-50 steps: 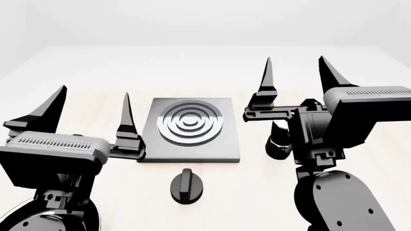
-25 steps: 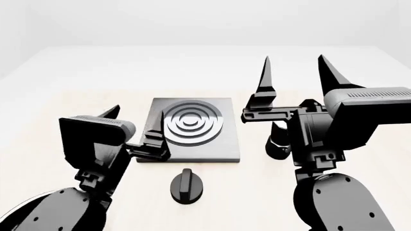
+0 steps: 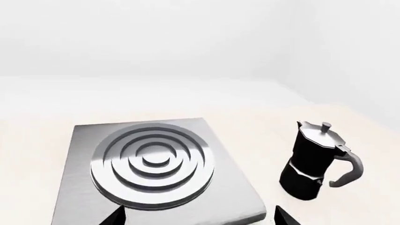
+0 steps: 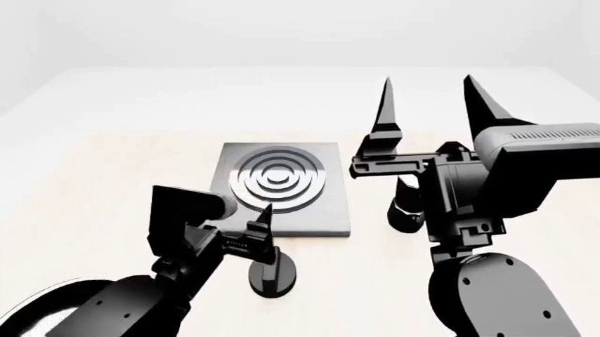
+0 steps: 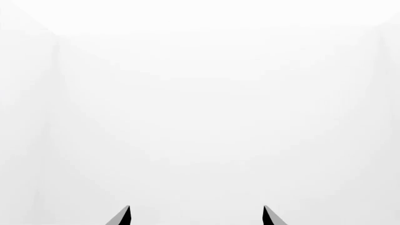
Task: Turn on the stove and put the moka pot on it.
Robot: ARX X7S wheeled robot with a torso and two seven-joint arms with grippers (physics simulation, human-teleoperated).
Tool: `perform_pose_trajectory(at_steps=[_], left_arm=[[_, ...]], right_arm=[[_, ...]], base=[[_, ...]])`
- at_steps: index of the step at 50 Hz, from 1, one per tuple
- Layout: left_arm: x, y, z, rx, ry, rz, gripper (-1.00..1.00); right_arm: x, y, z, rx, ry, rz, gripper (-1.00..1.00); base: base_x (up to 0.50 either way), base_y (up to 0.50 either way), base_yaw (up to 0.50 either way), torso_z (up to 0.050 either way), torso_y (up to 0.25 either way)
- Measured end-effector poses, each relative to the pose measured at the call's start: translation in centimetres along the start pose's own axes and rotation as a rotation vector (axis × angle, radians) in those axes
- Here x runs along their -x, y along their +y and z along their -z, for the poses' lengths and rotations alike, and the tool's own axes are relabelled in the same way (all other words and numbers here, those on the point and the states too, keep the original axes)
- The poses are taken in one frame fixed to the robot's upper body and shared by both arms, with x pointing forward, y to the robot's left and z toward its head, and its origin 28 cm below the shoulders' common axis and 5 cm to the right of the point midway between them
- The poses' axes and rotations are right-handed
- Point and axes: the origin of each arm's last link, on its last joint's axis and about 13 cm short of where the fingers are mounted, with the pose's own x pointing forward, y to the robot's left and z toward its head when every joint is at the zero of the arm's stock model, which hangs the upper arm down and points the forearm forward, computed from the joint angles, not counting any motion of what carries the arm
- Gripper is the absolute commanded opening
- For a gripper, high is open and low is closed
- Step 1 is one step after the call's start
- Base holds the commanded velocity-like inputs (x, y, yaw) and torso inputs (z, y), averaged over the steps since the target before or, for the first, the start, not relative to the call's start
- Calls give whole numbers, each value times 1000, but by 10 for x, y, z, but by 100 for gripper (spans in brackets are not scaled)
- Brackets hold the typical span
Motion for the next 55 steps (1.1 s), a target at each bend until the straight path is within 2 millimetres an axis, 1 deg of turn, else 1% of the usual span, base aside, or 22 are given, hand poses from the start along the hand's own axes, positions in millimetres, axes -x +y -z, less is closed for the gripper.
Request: perform_pose_trajectory(at_steps=[15, 28, 55], left_arm=[[-2, -5, 21, 33, 98, 38, 100], [-2, -5, 38, 44, 171, 33, 100], [-6, -6, 57, 20, 255, 6, 100]], right_arm=[[0, 0, -3, 0, -6, -4, 100], [0, 2, -3, -2, -5, -7, 100], [3, 3, 1, -9, 4, -14, 100]], base=[[0, 0, 0, 0, 0], [0, 0, 0, 0, 0], [0, 0, 0, 0, 0]])
